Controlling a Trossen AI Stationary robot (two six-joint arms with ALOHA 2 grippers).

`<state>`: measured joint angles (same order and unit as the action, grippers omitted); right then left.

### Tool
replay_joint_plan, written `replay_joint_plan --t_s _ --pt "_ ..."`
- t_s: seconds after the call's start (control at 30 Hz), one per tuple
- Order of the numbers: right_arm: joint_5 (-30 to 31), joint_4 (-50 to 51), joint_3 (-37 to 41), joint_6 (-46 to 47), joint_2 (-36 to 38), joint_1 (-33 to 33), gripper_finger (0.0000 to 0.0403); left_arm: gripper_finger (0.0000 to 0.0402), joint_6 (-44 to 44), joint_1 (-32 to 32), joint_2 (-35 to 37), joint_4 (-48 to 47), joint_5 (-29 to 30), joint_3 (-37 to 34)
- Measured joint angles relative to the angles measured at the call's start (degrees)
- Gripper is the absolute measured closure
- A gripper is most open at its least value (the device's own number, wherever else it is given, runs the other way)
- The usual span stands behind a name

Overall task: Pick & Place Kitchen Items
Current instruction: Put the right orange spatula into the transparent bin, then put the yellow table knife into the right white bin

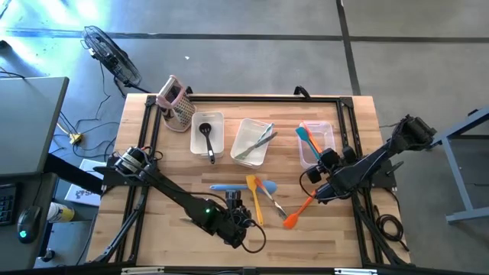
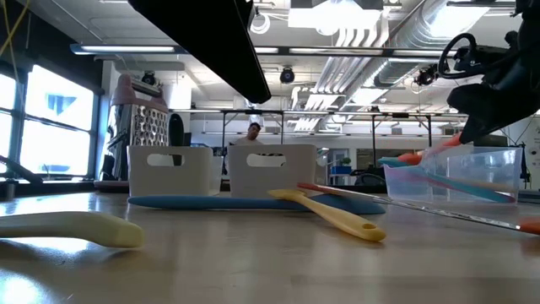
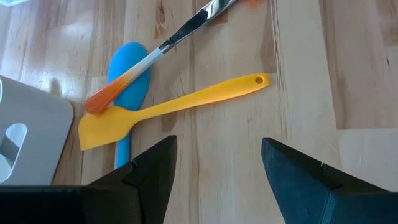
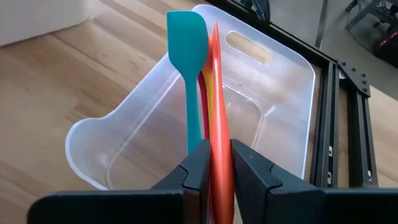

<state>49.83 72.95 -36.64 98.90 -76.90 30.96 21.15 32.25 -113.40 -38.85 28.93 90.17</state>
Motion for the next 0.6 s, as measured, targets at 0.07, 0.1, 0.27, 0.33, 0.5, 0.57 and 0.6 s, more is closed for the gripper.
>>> replay_joint_plan --t_s 0.07,0.1,0.27,0.33,0.5,0.57,0.6 --pt "-0.4 0.0 0.0 -0.1 0.0 0.0 0.0355 0.0174 0.1 0.0 0.0 0.0 0.0 0.0" --pt "-0.4 0.1 0.0 -0.1 0.0 0.0 0.0356 0.0174 0.1 0.0 0.0 0.0 0.0 0.0" --pt "-0.4 0.1 0.0 -0.2 0.0 0.0 0.0355 0.0174 0.1 0.0 0.0 0.1 0.0 0.0" --pt "-0.8 0.0 0.0 -0.2 0.0 0.0 0.0348 0.0174 0.1 0.0 0.0 0.1 0.0 0.0" --pt "-1.5 0.1 0.0 -0.2 0.0 0.0 0.0312 0.0174 0.1 0.0 0.0 0.1 0.1 0.0" --pt "-2.1 0.1 0.0 -0.2 0.0 0.0 0.0292 0.0174 0.1 0.0 0.0 0.2 0.1 0.0" --pt "-2.4 0.0 0.0 -0.2 0.0 0.0 0.0281 0.0174 0.1 0.0 0.0 0.2 0.2 0.0"
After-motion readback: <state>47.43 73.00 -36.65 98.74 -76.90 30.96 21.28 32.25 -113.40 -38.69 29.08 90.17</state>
